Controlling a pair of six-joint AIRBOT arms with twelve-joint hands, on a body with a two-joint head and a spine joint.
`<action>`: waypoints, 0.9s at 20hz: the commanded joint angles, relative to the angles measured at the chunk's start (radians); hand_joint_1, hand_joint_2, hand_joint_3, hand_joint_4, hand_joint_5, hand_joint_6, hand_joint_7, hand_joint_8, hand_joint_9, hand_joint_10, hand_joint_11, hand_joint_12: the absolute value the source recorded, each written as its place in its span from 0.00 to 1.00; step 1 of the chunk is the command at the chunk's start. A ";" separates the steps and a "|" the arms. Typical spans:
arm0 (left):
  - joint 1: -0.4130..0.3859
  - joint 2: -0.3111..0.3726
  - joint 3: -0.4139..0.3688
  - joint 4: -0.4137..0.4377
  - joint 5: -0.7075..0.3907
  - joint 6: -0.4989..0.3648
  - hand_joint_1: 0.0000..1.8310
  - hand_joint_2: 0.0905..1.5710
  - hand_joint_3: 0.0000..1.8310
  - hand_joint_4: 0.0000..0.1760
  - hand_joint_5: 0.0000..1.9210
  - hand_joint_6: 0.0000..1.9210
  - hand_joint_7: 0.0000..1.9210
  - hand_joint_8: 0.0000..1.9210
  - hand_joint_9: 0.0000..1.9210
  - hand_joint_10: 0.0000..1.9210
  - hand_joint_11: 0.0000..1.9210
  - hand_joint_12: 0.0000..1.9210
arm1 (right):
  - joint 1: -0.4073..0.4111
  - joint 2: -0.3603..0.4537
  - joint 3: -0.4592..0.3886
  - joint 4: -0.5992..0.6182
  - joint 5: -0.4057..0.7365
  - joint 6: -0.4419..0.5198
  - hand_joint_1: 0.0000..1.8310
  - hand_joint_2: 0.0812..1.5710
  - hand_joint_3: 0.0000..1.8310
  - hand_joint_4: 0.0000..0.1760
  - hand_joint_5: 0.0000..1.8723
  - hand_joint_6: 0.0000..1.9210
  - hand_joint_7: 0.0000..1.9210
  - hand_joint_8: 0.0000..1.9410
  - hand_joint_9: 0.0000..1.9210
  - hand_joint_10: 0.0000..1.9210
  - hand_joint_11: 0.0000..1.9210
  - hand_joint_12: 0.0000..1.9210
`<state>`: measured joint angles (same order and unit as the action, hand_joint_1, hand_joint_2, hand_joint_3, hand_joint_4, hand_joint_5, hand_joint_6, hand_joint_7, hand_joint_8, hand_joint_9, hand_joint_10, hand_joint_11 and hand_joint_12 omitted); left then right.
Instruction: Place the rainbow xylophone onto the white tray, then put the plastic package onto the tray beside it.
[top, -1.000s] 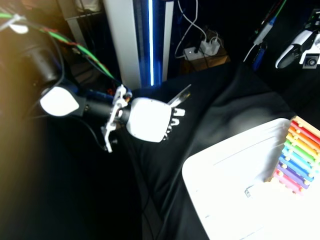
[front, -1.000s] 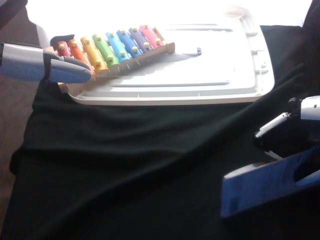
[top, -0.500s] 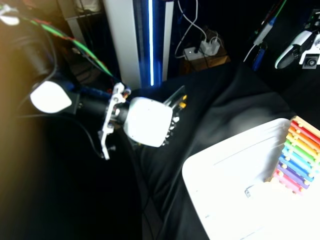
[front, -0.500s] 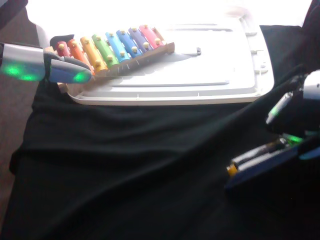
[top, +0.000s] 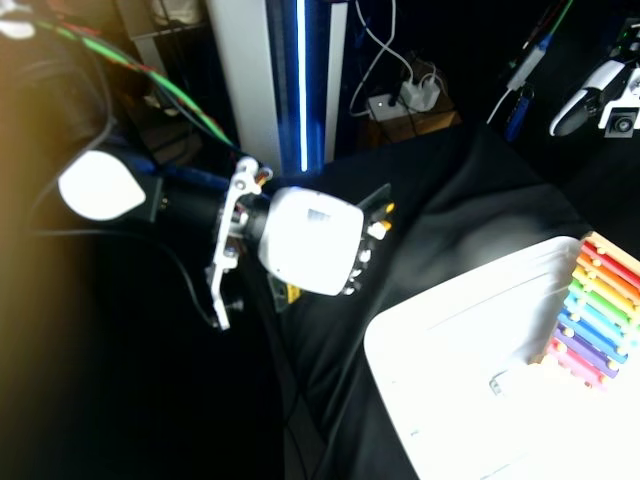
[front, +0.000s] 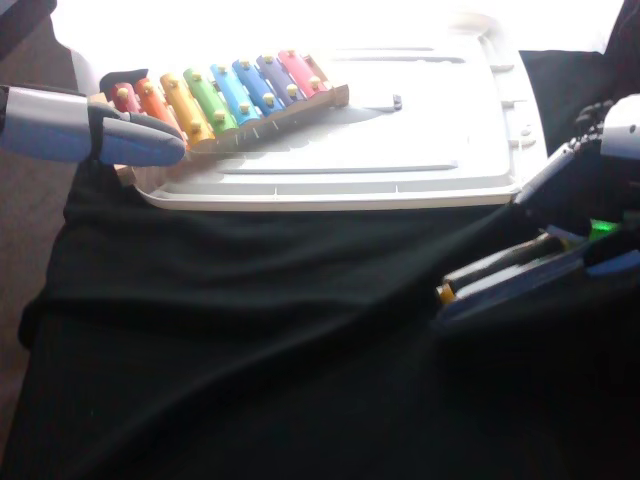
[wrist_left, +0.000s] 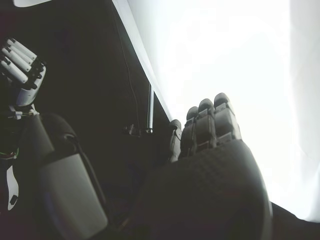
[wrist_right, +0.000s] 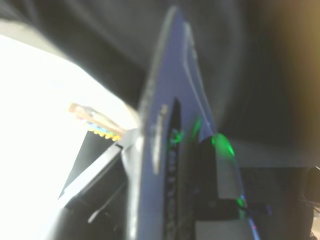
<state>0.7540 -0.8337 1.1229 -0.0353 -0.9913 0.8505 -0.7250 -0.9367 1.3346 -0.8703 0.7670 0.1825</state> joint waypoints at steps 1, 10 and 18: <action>-0.007 -0.003 0.003 -0.019 -0.119 0.002 0.44 0.43 0.00 0.67 0.00 0.00 0.03 0.00 0.03 0.00 0.00 0.00 | 0.028 0.004 0.004 0.069 0.099 0.006 0.99 0.66 0.00 0.97 0.47 1.00 0.61 1.00 0.73 1.00 0.78 1.00; -0.007 -0.003 0.002 -0.019 -0.120 0.002 0.42 0.42 0.00 0.68 0.00 0.00 0.04 0.00 0.04 0.00 0.02 0.01 | 0.097 0.004 0.004 0.069 0.113 -0.019 0.96 0.64 0.00 0.85 0.50 1.00 0.62 1.00 0.73 1.00 0.78 1.00; -0.007 -0.005 0.002 -0.019 -0.121 0.002 0.40 0.41 0.00 0.59 0.00 0.00 0.04 0.00 0.06 0.01 0.03 0.03 | 0.263 -0.051 0.058 -0.010 0.059 -0.027 0.96 0.62 0.00 1.00 0.54 1.00 0.62 1.00 0.72 1.00 0.77 1.00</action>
<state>0.7540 -0.8337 1.1229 -0.0345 -0.9916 0.8505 -0.4721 -0.9901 1.3914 -0.9607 0.7536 0.1528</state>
